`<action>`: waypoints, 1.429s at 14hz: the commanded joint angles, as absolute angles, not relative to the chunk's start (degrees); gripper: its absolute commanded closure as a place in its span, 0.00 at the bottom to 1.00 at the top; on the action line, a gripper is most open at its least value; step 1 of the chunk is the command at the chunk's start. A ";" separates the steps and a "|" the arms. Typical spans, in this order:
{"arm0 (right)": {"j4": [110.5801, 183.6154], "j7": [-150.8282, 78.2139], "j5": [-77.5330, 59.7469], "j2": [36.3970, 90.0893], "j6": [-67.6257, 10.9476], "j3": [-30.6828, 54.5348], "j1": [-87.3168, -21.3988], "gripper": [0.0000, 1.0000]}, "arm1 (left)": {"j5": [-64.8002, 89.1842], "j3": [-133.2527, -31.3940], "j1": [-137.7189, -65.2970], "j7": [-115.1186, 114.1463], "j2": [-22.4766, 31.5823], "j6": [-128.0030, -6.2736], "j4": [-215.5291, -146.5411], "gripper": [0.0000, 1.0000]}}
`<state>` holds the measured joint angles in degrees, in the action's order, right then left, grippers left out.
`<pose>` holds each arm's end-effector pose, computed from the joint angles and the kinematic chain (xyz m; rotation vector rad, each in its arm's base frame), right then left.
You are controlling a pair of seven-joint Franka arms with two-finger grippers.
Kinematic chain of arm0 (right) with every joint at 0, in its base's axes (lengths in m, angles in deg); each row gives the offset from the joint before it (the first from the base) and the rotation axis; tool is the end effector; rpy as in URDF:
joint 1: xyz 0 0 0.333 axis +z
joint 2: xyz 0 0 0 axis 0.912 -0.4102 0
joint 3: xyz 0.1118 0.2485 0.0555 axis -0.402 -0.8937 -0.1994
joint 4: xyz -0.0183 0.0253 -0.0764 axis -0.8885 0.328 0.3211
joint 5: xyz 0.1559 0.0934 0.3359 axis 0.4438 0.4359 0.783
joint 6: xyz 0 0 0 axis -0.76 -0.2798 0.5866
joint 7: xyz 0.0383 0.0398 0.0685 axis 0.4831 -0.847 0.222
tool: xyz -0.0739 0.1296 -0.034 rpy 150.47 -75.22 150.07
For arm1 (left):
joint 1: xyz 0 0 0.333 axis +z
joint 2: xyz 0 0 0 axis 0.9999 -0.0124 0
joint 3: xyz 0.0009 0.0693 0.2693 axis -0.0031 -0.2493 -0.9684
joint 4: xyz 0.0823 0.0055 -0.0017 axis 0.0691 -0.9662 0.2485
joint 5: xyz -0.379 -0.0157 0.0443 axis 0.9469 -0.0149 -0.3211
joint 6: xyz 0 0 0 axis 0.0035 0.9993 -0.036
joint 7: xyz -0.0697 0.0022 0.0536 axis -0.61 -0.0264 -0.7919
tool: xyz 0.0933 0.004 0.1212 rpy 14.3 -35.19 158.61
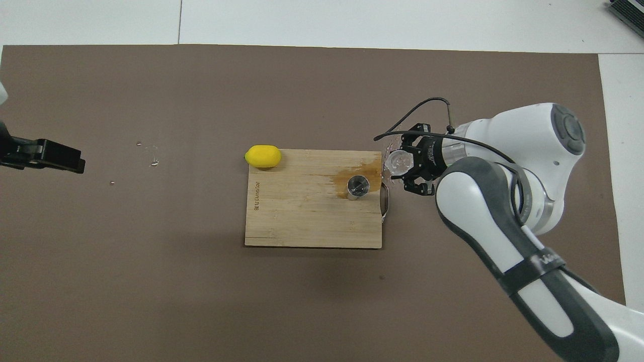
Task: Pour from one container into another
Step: 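Carry the glass cup back to its spot with the right gripper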
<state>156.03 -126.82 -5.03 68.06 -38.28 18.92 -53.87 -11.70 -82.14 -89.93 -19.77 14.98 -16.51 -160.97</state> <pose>0.5739 0.1629 0.3227 -1.9167 1.9337 0.4322 0.5346 -0.0397 0.5491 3.1116 -0.2103 -0.0253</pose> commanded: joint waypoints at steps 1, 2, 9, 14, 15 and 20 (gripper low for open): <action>161.63 -117.03 5.39 68.57 -38.71 18.25 -60.05 1.00 | -12.42 -82.10 -89.99 -20.41 16.20 -16.12 -162.28 0.00; 162.95 -113.08 7.87 67.87 -38.71 18.16 -62.24 1.00 | -12.42 -82.10 -89.99 -20.41 16.20 -16.12 -162.28 0.00; 162.09 -88.78 11.58 58.99 -30.27 18.25 -76.24 1.00 | -12.42 -82.19 -89.99 -20.32 16.20 -16.12 -162.28 0.00; 163.23 -88.77 11.06 59.16 -34.14 18.34 -75.19 0.00 | -12.42 -82.19 -89.99 -20.41 16.20 -16.12 -162.28 0.00; 163.23 -89.04 11.05 59.51 -33.79 18.34 -75.27 0.00 | -12.42 -82.19 -89.99 -20.32 16.20 -16.12 -162.28 0.00; 163.84 -89.22 9.83 64.60 -33.61 18.69 -75.89 0.00 | -12.42 -82.19 -89.99 -20.41 16.20 -16.03 -162.28 0.00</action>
